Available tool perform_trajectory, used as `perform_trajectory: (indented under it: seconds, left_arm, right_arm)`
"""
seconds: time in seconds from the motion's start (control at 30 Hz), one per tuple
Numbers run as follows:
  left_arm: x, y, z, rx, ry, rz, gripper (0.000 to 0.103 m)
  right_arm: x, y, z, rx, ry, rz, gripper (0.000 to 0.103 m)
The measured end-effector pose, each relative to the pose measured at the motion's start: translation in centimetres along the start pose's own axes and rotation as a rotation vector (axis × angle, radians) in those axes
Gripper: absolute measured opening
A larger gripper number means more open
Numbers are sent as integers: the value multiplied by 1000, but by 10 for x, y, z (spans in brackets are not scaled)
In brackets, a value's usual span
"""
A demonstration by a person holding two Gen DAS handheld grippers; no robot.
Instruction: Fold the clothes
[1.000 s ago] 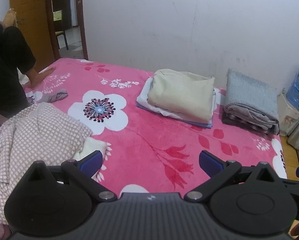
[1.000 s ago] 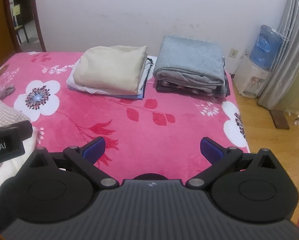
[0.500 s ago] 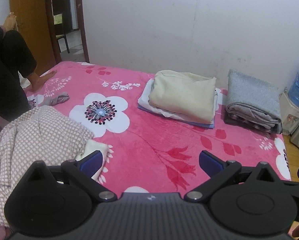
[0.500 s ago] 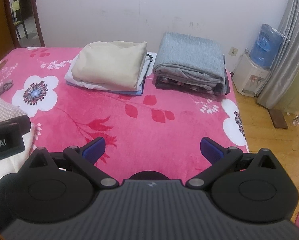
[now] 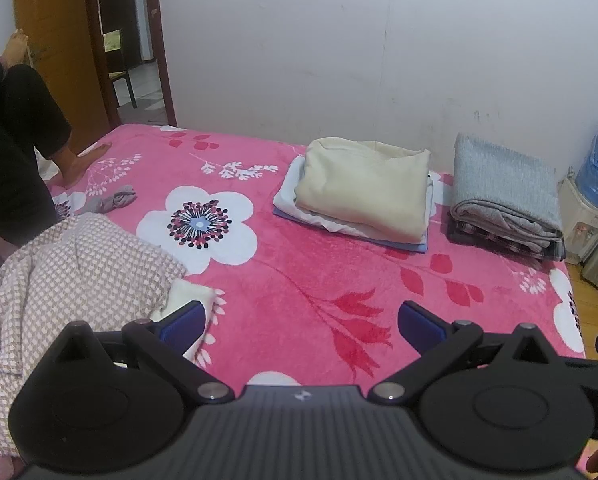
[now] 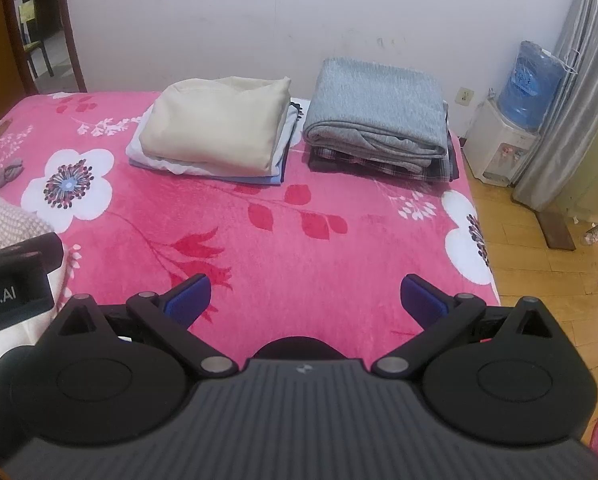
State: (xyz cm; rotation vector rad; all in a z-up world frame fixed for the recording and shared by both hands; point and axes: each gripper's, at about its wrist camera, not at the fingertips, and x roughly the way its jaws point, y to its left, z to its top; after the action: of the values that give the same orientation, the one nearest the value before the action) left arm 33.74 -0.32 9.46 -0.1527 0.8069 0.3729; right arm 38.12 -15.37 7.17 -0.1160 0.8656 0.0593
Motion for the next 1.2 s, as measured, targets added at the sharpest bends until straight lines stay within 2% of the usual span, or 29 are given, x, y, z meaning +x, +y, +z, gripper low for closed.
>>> perform_trajectory:
  seconds: [1.2]
  left_arm:
    - [3, -3, -3, 7, 16, -11, 103]
  right_arm:
    - [3, -2, 0, 4, 19, -24, 101]
